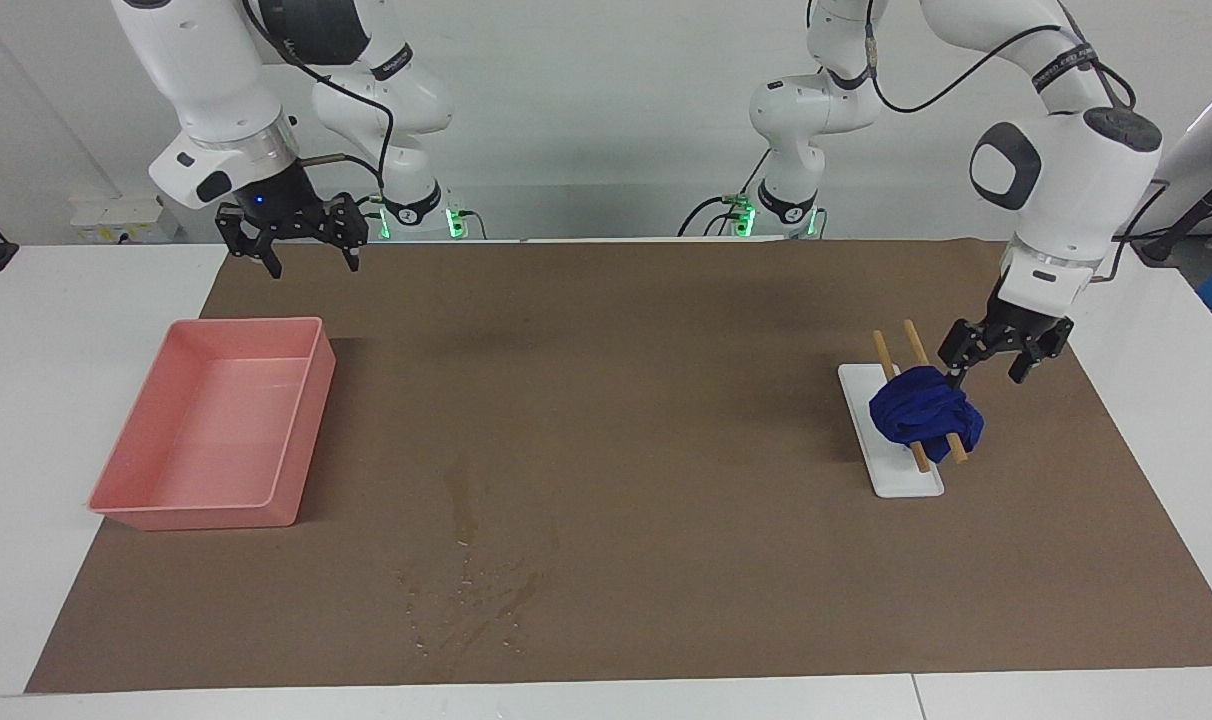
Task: Wipe water with towel using both arms
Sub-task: 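Lift the blue towel with the left gripper while the right gripper rises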
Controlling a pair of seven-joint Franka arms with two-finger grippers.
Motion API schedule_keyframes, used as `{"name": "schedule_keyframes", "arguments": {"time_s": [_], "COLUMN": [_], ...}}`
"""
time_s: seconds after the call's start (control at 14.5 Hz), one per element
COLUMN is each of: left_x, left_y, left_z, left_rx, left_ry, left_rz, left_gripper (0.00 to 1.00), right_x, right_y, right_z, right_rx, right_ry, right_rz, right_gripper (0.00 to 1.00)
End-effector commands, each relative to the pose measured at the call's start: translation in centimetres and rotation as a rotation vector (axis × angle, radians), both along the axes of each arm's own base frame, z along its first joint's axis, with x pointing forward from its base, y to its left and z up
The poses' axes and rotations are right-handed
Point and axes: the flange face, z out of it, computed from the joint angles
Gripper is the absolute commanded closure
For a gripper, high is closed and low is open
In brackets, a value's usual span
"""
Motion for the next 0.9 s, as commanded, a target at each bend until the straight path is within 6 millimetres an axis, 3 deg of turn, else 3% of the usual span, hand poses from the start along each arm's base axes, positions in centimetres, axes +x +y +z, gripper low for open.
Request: {"name": "schedule_keyframes", "arguments": {"time_s": [0.0,0.28,0.35,0.48,0.69,0.76,0.83], "left_x": [-0.5,-1.1,-1.3,-1.5,-1.5,-1.4,-1.4], "left_y": [-0.1,-1.2,-1.2,-1.2,-1.2,-1.2,-1.1], "left_z": [-2.4,-4.0,-4.4,-4.8,-4.8,-4.7,-4.6], "left_rx": [-0.034,-0.105,-0.109,-0.125,-0.134,-0.134,-0.133], "left_ry": [-0.014,-0.008,0.0,0.002,0.005,0.004,0.002], "left_rz": [0.11,0.213,0.218,0.229,0.237,0.238,0.239], "left_gripper": [0.0,0.01,0.09,0.37,0.92,1.0,1.0], "right_x": [-0.5,-0.3,-0.2,-0.5,0.0,-0.1,-0.1], "right_y": [0.0,-0.1,-0.3,-0.5,-1.3,-0.9,-0.2], "right_z": [0.7,1.0,1.1,0.9,0.4,0.1,-0.3], "right_rx": [-0.002,0.036,0.029,0.026,0.048,0.09,0.162], "right_ry": [-0.022,-0.057,-0.067,-0.065,-0.061,-0.048,-0.024], "right_rz": [0.011,0.115,0.151,0.147,0.0,-0.112,-0.225], "right_gripper": [0.0,0.0,0.0,0.0,0.0,0.0,0.0]}}
